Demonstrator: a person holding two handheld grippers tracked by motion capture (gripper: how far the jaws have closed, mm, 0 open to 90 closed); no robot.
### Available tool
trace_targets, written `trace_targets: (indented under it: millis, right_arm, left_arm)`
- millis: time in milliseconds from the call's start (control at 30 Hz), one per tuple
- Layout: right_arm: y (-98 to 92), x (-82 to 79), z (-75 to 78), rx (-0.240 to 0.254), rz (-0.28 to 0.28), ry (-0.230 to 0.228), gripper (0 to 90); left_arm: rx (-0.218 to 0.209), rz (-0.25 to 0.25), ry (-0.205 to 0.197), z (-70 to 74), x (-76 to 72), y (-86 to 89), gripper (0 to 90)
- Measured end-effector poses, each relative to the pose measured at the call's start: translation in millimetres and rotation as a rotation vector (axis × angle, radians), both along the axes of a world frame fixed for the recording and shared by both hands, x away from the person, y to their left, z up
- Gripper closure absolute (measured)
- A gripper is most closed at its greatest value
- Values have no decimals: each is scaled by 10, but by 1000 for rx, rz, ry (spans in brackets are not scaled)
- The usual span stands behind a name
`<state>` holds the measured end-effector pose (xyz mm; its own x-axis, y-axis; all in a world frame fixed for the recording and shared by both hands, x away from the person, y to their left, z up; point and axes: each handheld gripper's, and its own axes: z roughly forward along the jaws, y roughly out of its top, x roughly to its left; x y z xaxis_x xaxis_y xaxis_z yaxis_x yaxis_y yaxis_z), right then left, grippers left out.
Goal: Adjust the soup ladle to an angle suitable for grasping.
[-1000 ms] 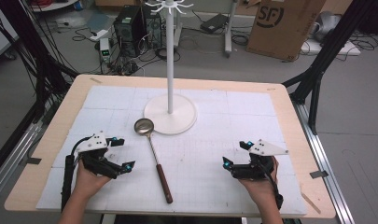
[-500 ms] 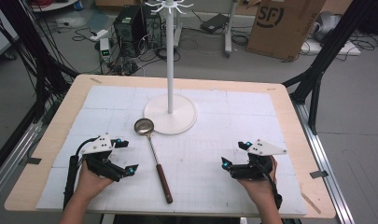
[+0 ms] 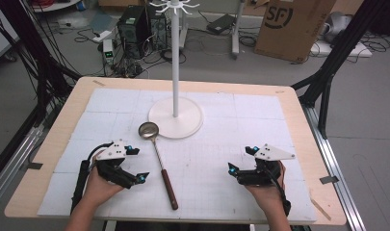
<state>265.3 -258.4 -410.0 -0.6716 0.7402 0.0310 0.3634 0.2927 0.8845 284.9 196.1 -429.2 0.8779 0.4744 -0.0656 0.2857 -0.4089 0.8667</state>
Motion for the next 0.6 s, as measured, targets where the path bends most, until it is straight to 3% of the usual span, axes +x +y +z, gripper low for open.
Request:
trace_targets:
  millis: [67, 233, 467, 600]
  right_arm:
    - [-1, -1, -2, -2, -1, 0, 117]
    - [7, 2, -10, -6, -1, 4, 117]
    - [32, 14, -34, -12, 12, 10, 139]
    - [36, 14, -37, -16, 12, 14, 140]
  left_arm:
    - [0, -40, 8, -11, 1, 15, 250]
    - [17, -39, 18, -32, 10, 28, 335]
    - [-1, -28, 30, -36, 8, 87, 495]
    - [-14, -56, 42, -44, 5, 95, 603]
